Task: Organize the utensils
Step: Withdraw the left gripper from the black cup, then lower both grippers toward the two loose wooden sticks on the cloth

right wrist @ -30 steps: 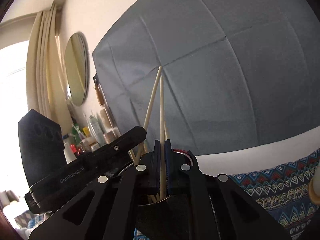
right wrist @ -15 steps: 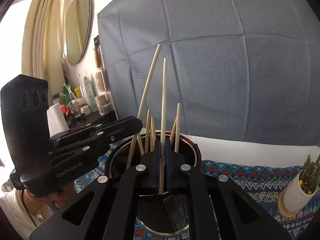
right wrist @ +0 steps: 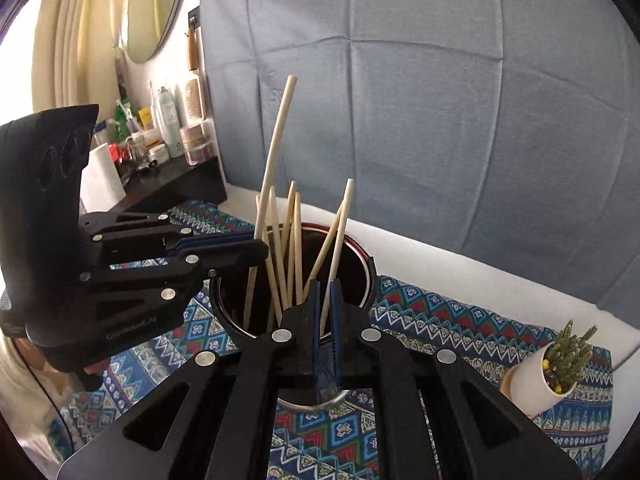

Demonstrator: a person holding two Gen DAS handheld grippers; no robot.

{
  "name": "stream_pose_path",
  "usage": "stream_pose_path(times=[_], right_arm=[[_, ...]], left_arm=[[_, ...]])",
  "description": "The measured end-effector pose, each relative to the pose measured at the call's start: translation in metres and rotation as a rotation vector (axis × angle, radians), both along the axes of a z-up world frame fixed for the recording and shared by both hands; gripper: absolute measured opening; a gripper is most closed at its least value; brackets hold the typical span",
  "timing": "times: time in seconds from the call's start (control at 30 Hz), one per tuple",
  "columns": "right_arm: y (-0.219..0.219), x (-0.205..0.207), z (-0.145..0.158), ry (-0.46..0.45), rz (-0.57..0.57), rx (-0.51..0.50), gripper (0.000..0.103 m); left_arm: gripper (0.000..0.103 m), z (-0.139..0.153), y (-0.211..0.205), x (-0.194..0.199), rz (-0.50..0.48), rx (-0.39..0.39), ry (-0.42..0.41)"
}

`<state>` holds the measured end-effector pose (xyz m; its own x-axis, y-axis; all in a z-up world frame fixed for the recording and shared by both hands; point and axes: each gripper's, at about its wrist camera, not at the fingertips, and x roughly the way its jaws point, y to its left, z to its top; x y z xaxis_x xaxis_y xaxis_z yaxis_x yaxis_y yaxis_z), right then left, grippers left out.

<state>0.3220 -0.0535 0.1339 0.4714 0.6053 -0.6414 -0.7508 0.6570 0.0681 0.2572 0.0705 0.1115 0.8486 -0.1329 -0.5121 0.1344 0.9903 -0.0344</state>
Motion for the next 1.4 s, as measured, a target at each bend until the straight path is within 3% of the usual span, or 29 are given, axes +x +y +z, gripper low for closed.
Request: stream_pose_path(times=[0.13, 0.43, 0.47, 0.63, 0.8, 0.9, 1.07, 1.4], right_arm=[[-0.005, -0.005, 0.001, -0.017, -0.006, -0.012, 0.005], [-0.020, -0.016, 0.013, -0.027, -0.016, -0.006, 0.007], [-0.022, -0.018, 0.014, -0.028, -0.016, -0.007, 0.010], [-0.037, -0.033, 0.019, -0.058, -0.032, -0.008, 0.047], [-0.054, -0.049, 0.022, -0.071, -0.057, -0.006, 0.068], [-0.065, -0.058, 0.021, -0.084, -0.077, -0.008, 0.085], [-0.080, -0.072, 0.018, -0.100, -0.110, -0.023, 0.087], [-0.104, -0.100, -0.006, -0.048, -0.148, -0.047, 0.090]], left_arm=[[0.008, 0.003, 0.006, -0.001, 0.017, -0.002, 0.026], [0.049, 0.012, 0.014, -0.019, 0.072, 0.020, 0.015], [0.055, 0.013, 0.014, -0.022, 0.077, 0.021, 0.012], [0.074, 0.016, 0.017, -0.036, 0.096, 0.009, 0.007], [0.094, 0.017, 0.014, -0.052, 0.133, 0.039, 0.015], [0.097, 0.016, 0.013, -0.061, 0.141, 0.044, 0.025], [0.097, 0.008, 0.015, -0.074, 0.157, 0.026, 0.054], [0.097, -0.020, 0.011, -0.095, 0.150, 0.028, 0.150]])
